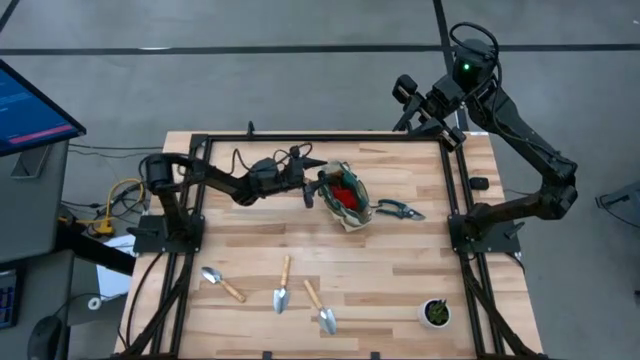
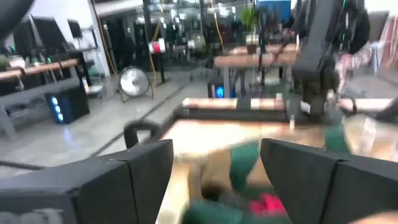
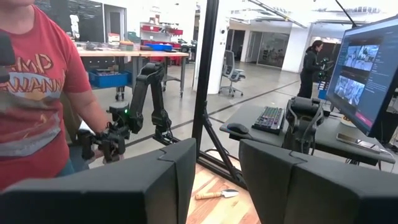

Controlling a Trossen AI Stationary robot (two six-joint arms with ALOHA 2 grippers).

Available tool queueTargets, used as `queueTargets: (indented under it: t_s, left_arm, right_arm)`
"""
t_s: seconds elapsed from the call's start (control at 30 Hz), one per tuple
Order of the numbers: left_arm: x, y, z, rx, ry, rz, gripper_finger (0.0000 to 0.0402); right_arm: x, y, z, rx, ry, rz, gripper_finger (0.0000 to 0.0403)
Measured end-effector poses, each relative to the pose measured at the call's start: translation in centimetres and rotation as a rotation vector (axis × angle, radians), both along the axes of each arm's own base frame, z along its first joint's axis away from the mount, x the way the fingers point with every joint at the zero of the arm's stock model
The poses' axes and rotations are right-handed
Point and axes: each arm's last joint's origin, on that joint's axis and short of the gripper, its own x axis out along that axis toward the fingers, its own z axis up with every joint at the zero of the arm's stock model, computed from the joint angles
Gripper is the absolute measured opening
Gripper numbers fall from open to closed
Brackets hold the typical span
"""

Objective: Pick & Place Garden tools in Gardening bag
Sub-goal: Put the trowel into the gardening bag

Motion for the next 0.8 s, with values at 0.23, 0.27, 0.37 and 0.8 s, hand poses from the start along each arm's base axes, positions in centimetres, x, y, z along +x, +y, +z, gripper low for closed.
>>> queueTargets:
  t_s: [0.23,0.27,0.37,0.8]
  left_arm:
    - [-1.5,-0.6,4.2,0.004,0.005,0.024,0.0243]
    - [-1.8,-0.6,4.5,0.000,0.020,0.036,0.0244]
    - [-2.7,-0.9,5.8,-0.008,0.044,0.049,0.0246]
    - [-5.4,-3.8,6.9,-0.045,-0.026,0.066,0.0014]
  right_arm:
    - [0.0,0.0,0.0,0.000,0.000,0.000,0.0116]
    - [0.0,0.0,0.0,0.000,0.000,0.000,0.0116]
    - [0.0,0.0,0.0,0.001,0.000,0.000,0.0116]
    - [0.0,0.0,0.0,0.003,0.003,0.000,0.0116]
